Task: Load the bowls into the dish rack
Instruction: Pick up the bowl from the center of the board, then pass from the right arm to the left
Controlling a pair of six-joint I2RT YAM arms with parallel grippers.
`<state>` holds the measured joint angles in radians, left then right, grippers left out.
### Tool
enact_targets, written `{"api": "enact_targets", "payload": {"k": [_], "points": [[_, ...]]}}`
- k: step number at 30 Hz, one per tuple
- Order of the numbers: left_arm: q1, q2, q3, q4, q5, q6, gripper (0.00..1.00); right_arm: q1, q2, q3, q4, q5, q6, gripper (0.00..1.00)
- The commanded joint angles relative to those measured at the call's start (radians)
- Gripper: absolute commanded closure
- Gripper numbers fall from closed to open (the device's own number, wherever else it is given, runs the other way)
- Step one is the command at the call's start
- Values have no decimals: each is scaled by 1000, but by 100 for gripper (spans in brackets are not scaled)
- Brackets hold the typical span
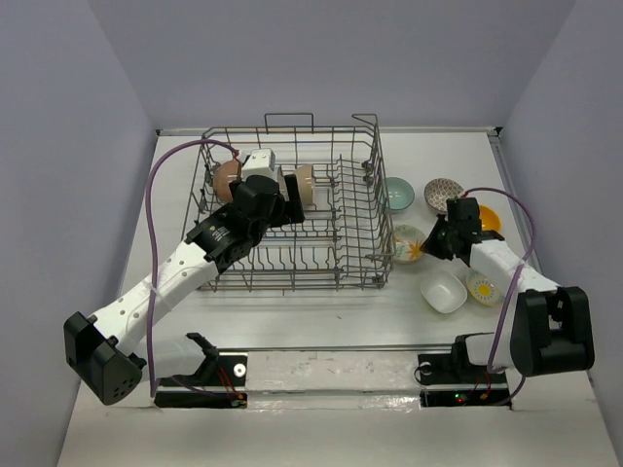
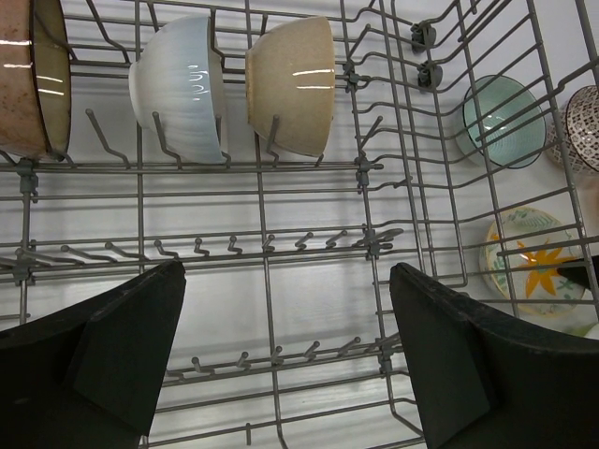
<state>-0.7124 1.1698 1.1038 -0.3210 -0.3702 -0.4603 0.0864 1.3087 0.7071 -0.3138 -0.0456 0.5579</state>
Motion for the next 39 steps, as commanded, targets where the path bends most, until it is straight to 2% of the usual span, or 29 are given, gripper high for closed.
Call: {"api": "enact_targets", "payload": {"k": [1, 12, 14, 20, 26, 33, 37, 39], "points": [[-4, -1, -2, 39, 8, -15, 1, 6, -61, 49, -97, 98, -9, 91], [-2, -7, 8, 51, 50, -21, 1, 6, -262, 210, -292, 269, -7, 95], [-2, -12, 27, 50, 72, -21, 1, 6, -287, 281, -332, 288, -7, 99], [-4, -4, 146, 31, 155, 0, 1, 6, -305, 492, -422, 303, -35, 99], [-4, 21, 251, 37, 335, -21, 1, 6, -276, 652, -459, 228, -44, 99], [-2, 47, 291, 82, 461, -54, 1, 6, -206, 819, -475, 101, -49, 99], [-1, 63, 306, 94, 473, -64, 1, 70, -149, 900, -478, 79, -39, 99], [-1, 67, 312, 96, 478, -66, 1, 140, -128, 920, -478, 99, -35, 99]]}}
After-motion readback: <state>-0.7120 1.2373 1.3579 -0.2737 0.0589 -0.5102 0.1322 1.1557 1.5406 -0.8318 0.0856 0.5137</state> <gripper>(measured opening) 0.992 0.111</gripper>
